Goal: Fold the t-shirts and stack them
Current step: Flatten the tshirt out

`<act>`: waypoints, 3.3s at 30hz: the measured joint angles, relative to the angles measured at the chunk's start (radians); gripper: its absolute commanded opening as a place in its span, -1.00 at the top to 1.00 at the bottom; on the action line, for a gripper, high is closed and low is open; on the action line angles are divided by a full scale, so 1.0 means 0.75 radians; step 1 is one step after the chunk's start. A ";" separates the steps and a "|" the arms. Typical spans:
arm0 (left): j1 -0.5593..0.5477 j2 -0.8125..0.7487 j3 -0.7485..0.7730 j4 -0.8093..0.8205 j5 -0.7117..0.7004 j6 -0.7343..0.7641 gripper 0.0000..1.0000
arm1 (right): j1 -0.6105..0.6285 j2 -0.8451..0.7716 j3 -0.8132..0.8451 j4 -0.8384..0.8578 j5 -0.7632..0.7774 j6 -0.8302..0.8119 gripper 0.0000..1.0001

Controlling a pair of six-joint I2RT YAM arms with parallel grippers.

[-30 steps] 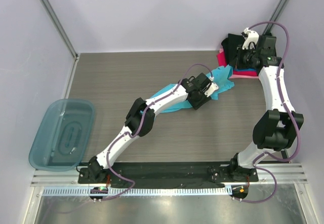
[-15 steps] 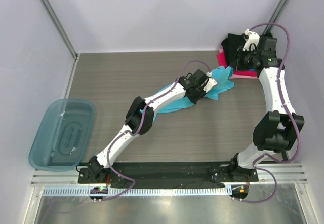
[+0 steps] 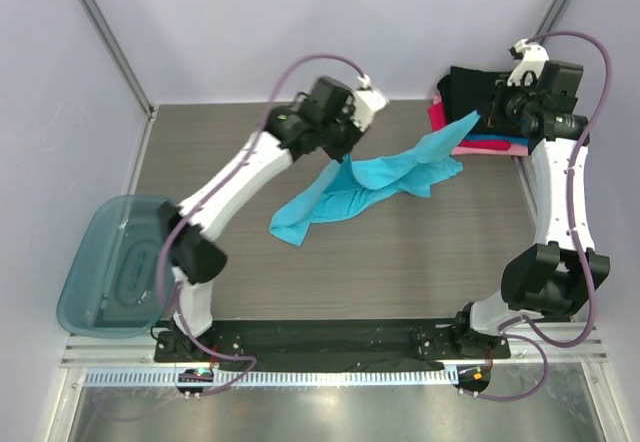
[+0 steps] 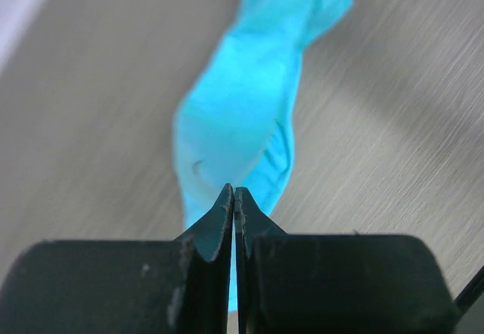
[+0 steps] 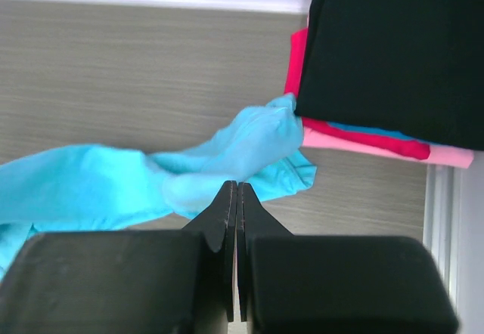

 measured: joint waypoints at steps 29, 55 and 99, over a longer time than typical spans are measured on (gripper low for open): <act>0.572 -0.947 0.073 -0.104 -0.378 0.340 1.00 | -0.002 -0.404 0.654 -0.012 0.156 0.117 0.98; 0.669 -1.416 0.090 -0.081 -0.092 0.428 1.00 | -0.002 -0.845 0.914 -0.181 -0.012 -0.115 0.98; 0.856 0.676 0.253 0.368 0.022 0.428 1.00 | 0.351 1.529 1.162 0.340 0.209 -0.246 0.98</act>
